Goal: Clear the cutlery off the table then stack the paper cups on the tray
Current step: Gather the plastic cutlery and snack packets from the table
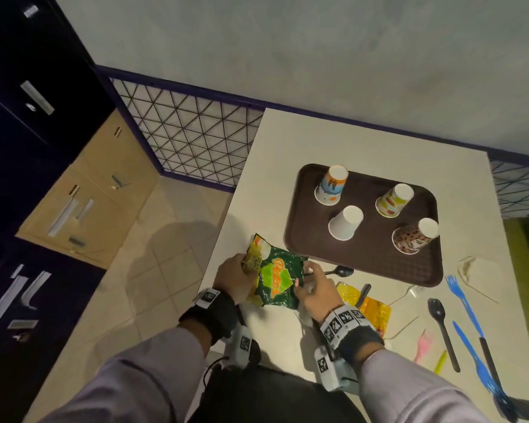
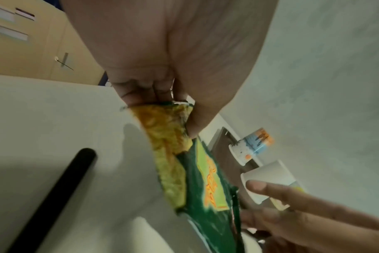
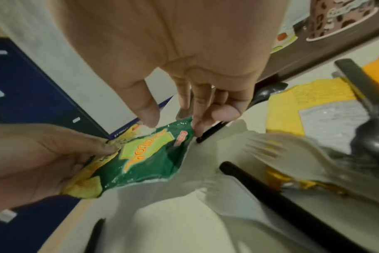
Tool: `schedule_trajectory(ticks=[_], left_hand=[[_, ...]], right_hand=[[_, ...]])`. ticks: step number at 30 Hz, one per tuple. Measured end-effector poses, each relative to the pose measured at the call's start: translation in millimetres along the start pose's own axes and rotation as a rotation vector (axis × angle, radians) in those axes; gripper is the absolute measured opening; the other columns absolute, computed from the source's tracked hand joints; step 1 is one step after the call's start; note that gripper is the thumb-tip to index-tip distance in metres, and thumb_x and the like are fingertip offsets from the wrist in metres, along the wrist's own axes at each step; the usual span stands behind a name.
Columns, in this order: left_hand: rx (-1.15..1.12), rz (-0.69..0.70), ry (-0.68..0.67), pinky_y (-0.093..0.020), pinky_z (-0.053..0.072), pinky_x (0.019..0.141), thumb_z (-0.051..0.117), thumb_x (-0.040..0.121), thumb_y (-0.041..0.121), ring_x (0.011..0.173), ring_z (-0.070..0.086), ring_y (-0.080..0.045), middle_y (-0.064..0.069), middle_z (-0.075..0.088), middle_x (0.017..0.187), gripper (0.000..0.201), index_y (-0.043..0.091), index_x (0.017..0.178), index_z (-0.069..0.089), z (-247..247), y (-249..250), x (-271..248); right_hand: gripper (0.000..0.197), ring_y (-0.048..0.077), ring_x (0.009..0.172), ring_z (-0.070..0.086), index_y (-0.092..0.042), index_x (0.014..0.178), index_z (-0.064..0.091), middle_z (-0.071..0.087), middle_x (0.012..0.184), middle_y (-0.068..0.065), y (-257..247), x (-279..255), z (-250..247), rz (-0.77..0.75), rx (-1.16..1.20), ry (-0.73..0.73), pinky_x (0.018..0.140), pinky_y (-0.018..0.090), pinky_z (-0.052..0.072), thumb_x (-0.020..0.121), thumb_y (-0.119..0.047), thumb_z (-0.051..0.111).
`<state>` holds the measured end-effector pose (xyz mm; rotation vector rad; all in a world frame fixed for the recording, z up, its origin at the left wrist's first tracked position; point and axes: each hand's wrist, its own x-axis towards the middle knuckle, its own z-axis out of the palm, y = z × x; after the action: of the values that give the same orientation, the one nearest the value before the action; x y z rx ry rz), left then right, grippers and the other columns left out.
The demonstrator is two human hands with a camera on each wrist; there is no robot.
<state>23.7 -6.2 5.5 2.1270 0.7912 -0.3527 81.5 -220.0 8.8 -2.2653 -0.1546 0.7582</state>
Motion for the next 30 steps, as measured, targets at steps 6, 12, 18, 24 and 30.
schedule_trajectory(ticks=[6, 12, 18, 24, 30], left_hand=[[-0.183, 0.120, -0.081, -0.018, 0.044, 0.071, 0.065, 0.097, 0.025, 0.092, 0.064, -0.008, 0.013, 0.066, 0.102, 0.024, 0.025, 0.120, 0.059, -19.8, 8.4, -13.9], [-0.395, 0.145, -0.191, -0.035, 0.060, 0.088, 0.064, 0.100, 0.020, 0.100, 0.074, -0.018, 0.004, 0.075, 0.109, 0.022, 0.034, 0.115, 0.060, -30.3, 13.8, -26.9], [-0.678, 0.175, -0.375, -0.045, 0.058, 0.098, 0.062, 0.103, 0.015, 0.117, 0.071, -0.024, -0.002, 0.071, 0.132, 0.045, 0.029, 0.142, 0.048, -35.1, 22.0, -30.2], [-0.273, 0.341, -0.310, -0.029, 0.054, 0.092, 0.068, 0.098, 0.033, 0.103, 0.071, -0.008, 0.003, 0.074, 0.116, 0.049, 0.023, 0.143, 0.051, -41.7, 25.6, -23.4], [-0.173, 0.449, -0.100, -0.027, 0.048, 0.102, 0.080, 0.070, 0.057, 0.121, 0.055, -0.006, 0.011, 0.056, 0.133, 0.082, 0.033, 0.142, 0.049, -41.0, 28.1, -22.7]], right_hand=[[0.056, 0.017, 0.075, 0.059, -0.014, 0.140, 0.046, 0.058, 0.081, 0.003, 2.3, -6.4, -19.2, 0.062, 0.399, 0.088, 0.078, 0.027, 0.050, 0.092, -0.004, 0.071], [0.090, 0.015, 0.103, 0.063, -0.048, 0.154, 0.024, 0.056, 0.116, -0.006, -16.0, -24.1, -33.7, -0.138, 0.292, 0.044, 0.088, 0.030, 0.053, 0.088, -0.021, 0.078], [0.071, 0.016, 0.116, 0.050, -0.052, 0.139, 0.051, 0.044, 0.121, 0.000, -28.2, -27.4, -37.7, -0.173, 0.079, -0.134, 0.109, 0.027, 0.037, 0.077, -0.047, 0.085], [0.028, 0.018, 0.094, 0.062, -0.043, 0.111, 0.073, 0.063, 0.101, 0.007, -25.8, -22.2, -34.9, -0.184, -0.053, -0.127, 0.082, 0.025, 0.045, 0.084, -0.046, 0.079], [0.012, 0.016, 0.109, 0.047, -0.031, 0.096, 0.080, 0.058, 0.099, -0.011, -27.6, -23.8, -27.0, -0.204, 0.117, -0.024, 0.097, 0.027, 0.033, 0.096, -0.024, 0.069]])
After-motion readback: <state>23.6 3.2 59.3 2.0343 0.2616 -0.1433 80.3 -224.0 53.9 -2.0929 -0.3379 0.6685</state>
